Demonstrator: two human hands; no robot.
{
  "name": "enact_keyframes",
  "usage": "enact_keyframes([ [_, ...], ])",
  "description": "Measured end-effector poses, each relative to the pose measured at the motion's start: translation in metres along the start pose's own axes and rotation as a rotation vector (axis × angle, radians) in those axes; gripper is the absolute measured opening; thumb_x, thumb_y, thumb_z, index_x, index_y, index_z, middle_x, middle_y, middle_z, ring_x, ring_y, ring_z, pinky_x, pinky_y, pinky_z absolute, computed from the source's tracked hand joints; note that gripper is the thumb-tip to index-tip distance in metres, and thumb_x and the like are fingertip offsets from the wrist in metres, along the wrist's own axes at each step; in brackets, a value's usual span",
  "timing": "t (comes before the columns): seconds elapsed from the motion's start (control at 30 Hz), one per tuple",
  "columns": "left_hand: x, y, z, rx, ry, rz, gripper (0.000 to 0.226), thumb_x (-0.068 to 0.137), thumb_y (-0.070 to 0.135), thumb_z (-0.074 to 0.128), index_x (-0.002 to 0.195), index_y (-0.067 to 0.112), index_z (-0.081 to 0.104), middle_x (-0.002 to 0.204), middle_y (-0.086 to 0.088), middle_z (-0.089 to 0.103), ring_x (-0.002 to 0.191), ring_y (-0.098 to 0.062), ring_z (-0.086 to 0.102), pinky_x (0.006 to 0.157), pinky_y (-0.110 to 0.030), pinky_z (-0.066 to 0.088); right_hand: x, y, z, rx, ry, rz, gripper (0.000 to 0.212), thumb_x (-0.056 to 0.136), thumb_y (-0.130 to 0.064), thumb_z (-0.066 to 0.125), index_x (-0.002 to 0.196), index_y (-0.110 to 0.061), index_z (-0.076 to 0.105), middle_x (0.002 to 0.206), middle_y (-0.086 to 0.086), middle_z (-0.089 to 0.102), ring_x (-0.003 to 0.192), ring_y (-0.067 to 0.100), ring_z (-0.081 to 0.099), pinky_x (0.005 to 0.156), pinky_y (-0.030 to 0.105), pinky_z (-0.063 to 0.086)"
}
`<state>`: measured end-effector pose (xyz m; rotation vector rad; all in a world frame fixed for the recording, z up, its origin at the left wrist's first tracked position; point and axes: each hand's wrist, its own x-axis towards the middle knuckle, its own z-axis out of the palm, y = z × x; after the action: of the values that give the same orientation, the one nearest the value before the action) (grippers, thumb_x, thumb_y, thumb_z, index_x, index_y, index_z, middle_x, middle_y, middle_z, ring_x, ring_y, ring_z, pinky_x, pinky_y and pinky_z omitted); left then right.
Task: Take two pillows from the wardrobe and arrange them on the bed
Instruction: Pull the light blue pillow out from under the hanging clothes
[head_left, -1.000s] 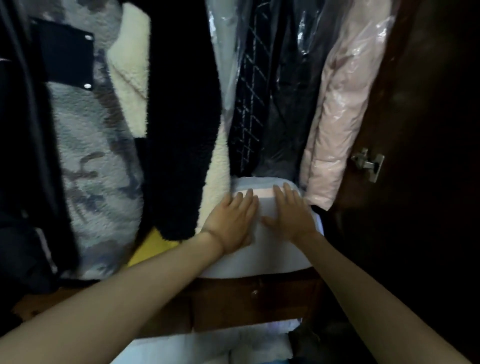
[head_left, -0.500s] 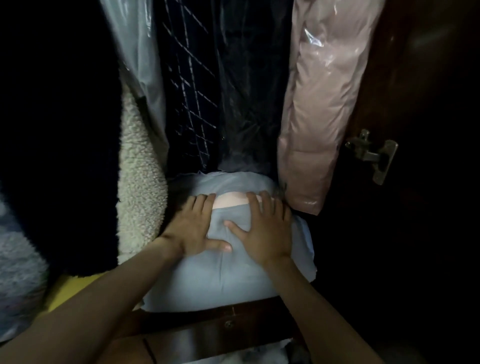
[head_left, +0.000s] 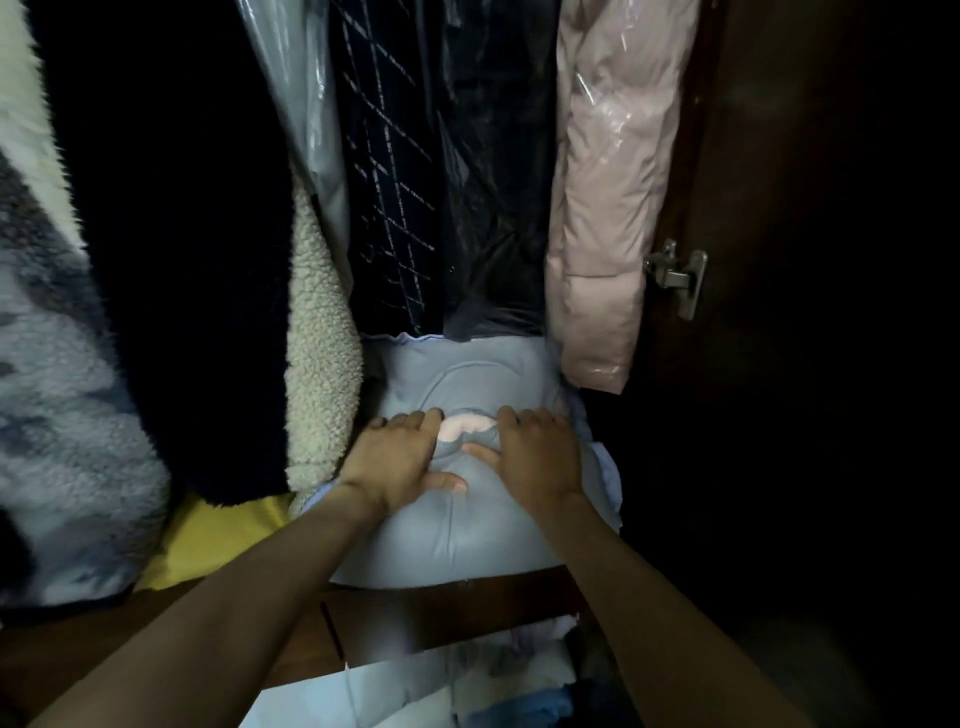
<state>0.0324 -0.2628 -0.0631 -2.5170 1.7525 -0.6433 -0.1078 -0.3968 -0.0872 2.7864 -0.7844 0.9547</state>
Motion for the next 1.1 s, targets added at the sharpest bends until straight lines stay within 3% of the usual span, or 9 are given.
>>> enact_keyframes([
  [0.1,-0.025,0.006,-0.013,-0.017,0.042,0.039,0.076,0.074,0.084,0.047,0.113,0.019,0.044,0.112,-0.001,0.065,0.106,-0.025,0.062,0.084,-0.039,0.045,-0.025,-0.007,-0.024,0.009,-0.035,-0.022,0.063,0.089,-0.068,0.055,0.101,-0.007,0.067,0.088,0.017,0.073,0.083,0.034,0.068,0.070,0.041,0.050],
  [0.23,-0.051,0.007,-0.043,-0.045,0.042,0.072,0.071,0.075,0.082,0.049,0.110,0.021,0.045,0.111,0.001,0.069,0.099,-0.027,0.066,0.064,-0.037,0.040,-0.052,-0.015,-0.063,0.051,0.020,-0.073,0.056,0.087,-0.062,0.066,0.097,-0.008,0.073,0.082,0.015,0.076,0.075,0.033,0.072,0.065,0.041,0.055],
  [0.3,-0.064,0.007,-0.060,-0.064,0.043,0.070,0.072,0.072,0.085,0.048,0.111,0.024,0.047,0.110,0.001,0.070,0.098,-0.027,0.066,0.063,-0.037,0.041,-0.061,-0.022,-0.085,0.040,0.083,-0.094,0.052,0.082,-0.062,0.071,0.095,-0.011,0.075,0.078,0.012,0.076,0.069,0.031,0.072,0.063,0.038,0.055],
  [0.4,-0.087,0.012,-0.089,-0.142,0.061,0.062,0.074,0.067,0.090,0.047,0.110,0.030,0.049,0.101,0.000,0.072,0.095,-0.027,0.067,0.067,-0.039,0.048,-0.071,-0.031,-0.126,0.015,0.047,-0.097,0.056,0.085,-0.073,0.058,0.104,-0.021,0.072,0.090,0.005,0.077,0.082,0.026,0.072,0.071,0.036,0.049],
  [0.57,-0.130,0.026,-0.166,-0.273,0.231,0.058,0.068,0.061,0.092,0.052,0.097,0.034,0.055,0.079,0.005,0.070,0.081,-0.022,0.067,0.058,-0.034,0.038,-0.093,-0.047,-0.223,-0.055,0.208,-0.141,0.058,0.076,-0.083,0.054,0.081,-0.027,0.070,0.072,-0.002,0.074,0.072,0.024,0.071,0.060,0.032,0.044],
  [0.7,-0.177,0.031,-0.240,-0.294,0.396,0.083,0.066,0.060,0.093,0.052,0.084,0.032,0.053,0.067,0.007,0.067,0.069,-0.019,0.065,0.054,-0.035,0.044,-0.117,-0.075,-0.306,-0.047,0.332,-0.187,0.062,0.073,-0.091,0.045,0.072,-0.031,0.061,0.060,-0.005,0.068,0.065,0.026,0.067,0.054,0.029,0.032],
  [0.87,-0.244,0.022,-0.316,-0.202,0.561,0.071,0.063,0.063,0.093,0.051,0.078,0.031,0.047,0.056,0.011,0.056,0.057,-0.017,0.054,0.049,-0.034,0.044,-0.134,-0.122,-0.375,0.035,0.428,-0.268,0.062,0.073,-0.090,0.046,0.061,-0.029,0.041,0.048,-0.009,0.042,0.056,0.026,0.060,0.050,0.030,0.030],
  [0.97,-0.287,0.006,-0.338,-0.122,0.521,-0.028,0.066,0.062,0.093,0.051,0.075,0.028,0.048,0.050,0.013,0.046,0.052,-0.014,0.041,0.049,-0.034,0.041,-0.132,-0.154,-0.375,0.186,0.390,-0.325,0.067,0.072,-0.091,0.046,0.063,-0.024,0.050,0.052,-0.004,0.057,0.061,0.029,0.062,0.052,0.032,0.040],
  [1.1,-0.360,-0.016,-0.347,-0.002,0.368,-0.217,0.064,0.063,0.091,0.053,0.075,0.028,0.046,0.057,0.011,0.054,0.059,-0.013,0.052,0.053,-0.036,0.043,-0.132,-0.215,-0.336,0.473,0.225,-0.429,0.071,0.069,-0.091,0.050,0.068,-0.020,0.057,0.062,-0.005,0.064,0.067,0.022,0.064,0.057,0.036,0.050],
])
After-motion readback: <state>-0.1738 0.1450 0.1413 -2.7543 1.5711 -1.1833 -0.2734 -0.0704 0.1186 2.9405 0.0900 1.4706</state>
